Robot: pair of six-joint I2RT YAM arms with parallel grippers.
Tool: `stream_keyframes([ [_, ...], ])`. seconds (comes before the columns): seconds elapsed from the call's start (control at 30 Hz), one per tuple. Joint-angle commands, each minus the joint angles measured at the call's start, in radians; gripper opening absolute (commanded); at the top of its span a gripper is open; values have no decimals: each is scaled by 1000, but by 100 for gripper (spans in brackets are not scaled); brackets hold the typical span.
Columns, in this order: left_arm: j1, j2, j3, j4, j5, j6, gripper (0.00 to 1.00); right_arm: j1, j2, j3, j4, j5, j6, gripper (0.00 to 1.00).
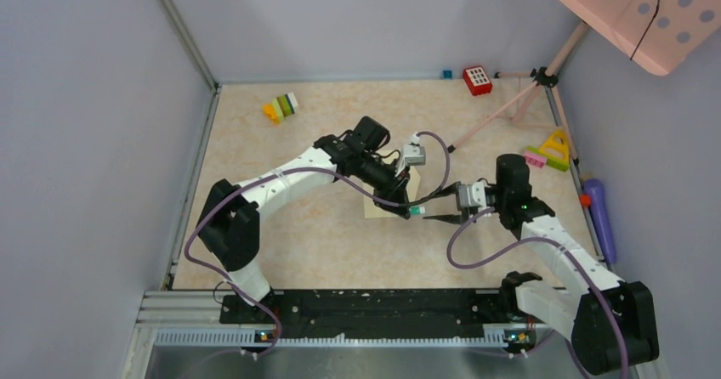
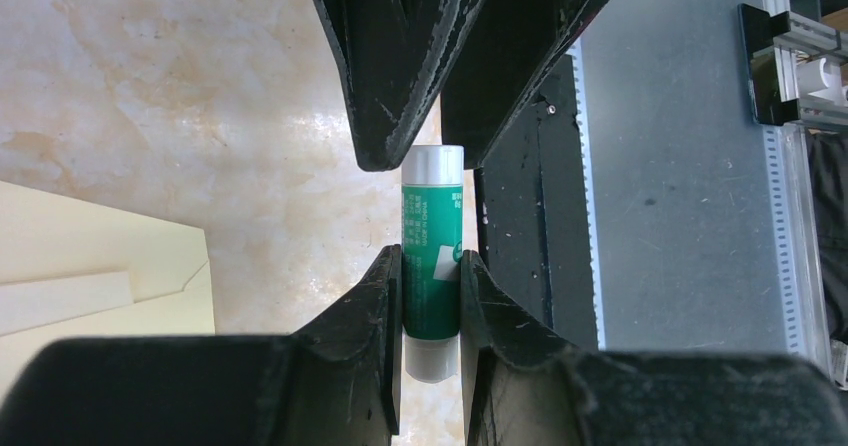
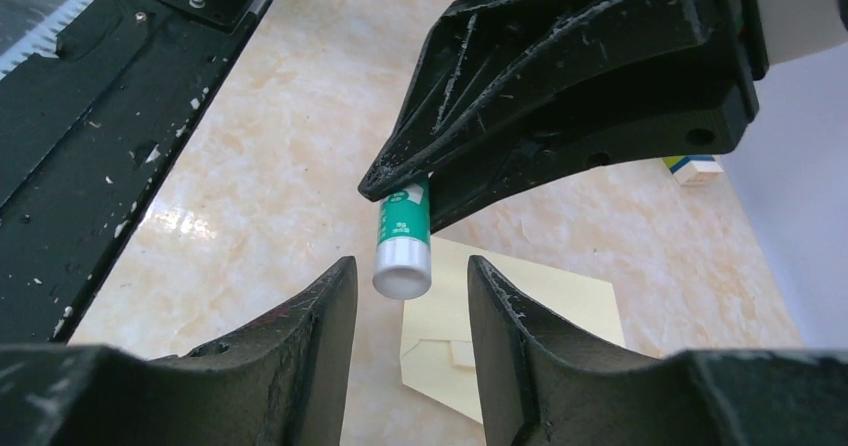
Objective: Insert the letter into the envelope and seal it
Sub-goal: Unscrew the solid glue.
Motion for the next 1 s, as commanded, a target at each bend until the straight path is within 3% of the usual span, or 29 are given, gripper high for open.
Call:
stream_keyframes([
  [0.0,-2,0,44,-11,55,-2,0,17,-7,61,-158,-54,-232,43],
  [0.57,-1,9,50,-20,43,0,0,40,-19,54,-165,-50,-269,29],
  [0.67,-2,11,56,-22,33,0,0,43,-14,54,-160,-48,-241,21],
  [0.87,-2,-18,60,4,-126,-7,0,43,56,90,-20,-51,93,4],
  [0.97,-2,-42,49,41,-269,-22,0,43,125,131,117,-14,414,3],
])
